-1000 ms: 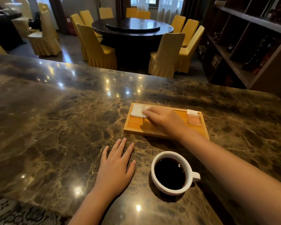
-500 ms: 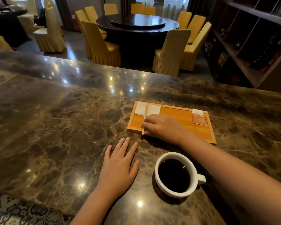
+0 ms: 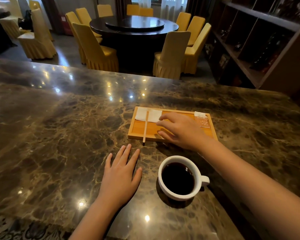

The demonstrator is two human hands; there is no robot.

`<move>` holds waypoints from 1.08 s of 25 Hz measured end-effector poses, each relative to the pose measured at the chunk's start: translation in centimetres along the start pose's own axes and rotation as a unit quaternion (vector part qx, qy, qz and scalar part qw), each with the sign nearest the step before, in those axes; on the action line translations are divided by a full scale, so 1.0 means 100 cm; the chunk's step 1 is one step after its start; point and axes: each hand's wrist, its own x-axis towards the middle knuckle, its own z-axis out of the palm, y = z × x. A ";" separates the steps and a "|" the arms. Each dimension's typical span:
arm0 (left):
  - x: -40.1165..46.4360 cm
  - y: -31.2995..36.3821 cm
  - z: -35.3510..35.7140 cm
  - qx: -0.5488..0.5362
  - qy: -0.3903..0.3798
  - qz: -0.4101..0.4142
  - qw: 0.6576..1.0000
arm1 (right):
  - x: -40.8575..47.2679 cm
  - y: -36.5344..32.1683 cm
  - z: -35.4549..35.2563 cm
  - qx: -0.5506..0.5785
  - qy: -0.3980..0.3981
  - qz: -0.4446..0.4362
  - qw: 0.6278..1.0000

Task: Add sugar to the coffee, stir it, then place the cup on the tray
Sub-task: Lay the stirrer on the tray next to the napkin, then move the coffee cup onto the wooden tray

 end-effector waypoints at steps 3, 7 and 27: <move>-0.001 0.000 0.000 -0.004 -0.004 0.003 1.000 | -0.032 -0.020 -0.031 0.048 0.000 0.107 0.993; 0.000 -0.001 0.000 -0.008 -0.003 0.007 1.000 | -0.072 -0.066 -0.060 0.068 -0.072 0.184 0.978; 0.001 0.000 -0.003 -0.013 -0.021 0.012 1.000 | -0.144 -0.085 -0.017 0.331 0.009 0.377 0.865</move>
